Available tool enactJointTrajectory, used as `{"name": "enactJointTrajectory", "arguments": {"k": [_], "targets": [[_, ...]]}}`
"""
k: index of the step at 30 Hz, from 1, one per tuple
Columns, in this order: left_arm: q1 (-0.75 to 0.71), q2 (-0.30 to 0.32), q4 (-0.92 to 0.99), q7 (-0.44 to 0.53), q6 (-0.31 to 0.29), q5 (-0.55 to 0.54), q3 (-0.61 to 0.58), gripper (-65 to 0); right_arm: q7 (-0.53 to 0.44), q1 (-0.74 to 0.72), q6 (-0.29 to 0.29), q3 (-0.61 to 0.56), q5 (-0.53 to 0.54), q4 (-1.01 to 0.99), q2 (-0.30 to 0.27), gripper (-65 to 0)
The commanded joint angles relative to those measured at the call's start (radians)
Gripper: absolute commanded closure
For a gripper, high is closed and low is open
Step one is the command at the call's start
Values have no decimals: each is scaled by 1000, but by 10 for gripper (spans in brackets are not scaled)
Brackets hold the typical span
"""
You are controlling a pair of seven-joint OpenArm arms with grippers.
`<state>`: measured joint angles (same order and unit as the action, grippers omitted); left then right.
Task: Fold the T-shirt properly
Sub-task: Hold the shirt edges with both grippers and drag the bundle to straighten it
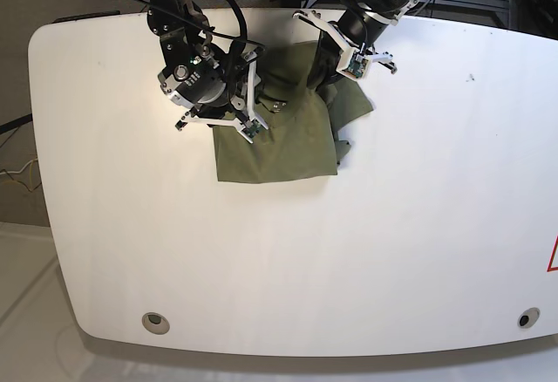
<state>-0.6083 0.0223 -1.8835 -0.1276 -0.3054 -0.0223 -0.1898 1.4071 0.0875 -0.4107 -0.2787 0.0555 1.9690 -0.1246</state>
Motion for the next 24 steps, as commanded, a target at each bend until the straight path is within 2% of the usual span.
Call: {"name": "enactJointTrajectory", "arguments": {"k": [1, 5, 12, 24], "targets": [[-23, 0, -47, 27, -1, -9, -1, -3, -11, -9, 2, 3, -1, 16, 3, -251], [-37, 1, -52, 27, -1, -9, 2, -3, -11, -9, 2, 3, -1, 16, 3, -251], [-54, 47, -51, 27, 1, -9, 13, -3, -11, -9, 2, 3, -1, 16, 3, -251], [-69, 51, -21, 29, -2, -11, 112, -3, -11, -9, 2, 3, -3, 16, 3, -251]]}}
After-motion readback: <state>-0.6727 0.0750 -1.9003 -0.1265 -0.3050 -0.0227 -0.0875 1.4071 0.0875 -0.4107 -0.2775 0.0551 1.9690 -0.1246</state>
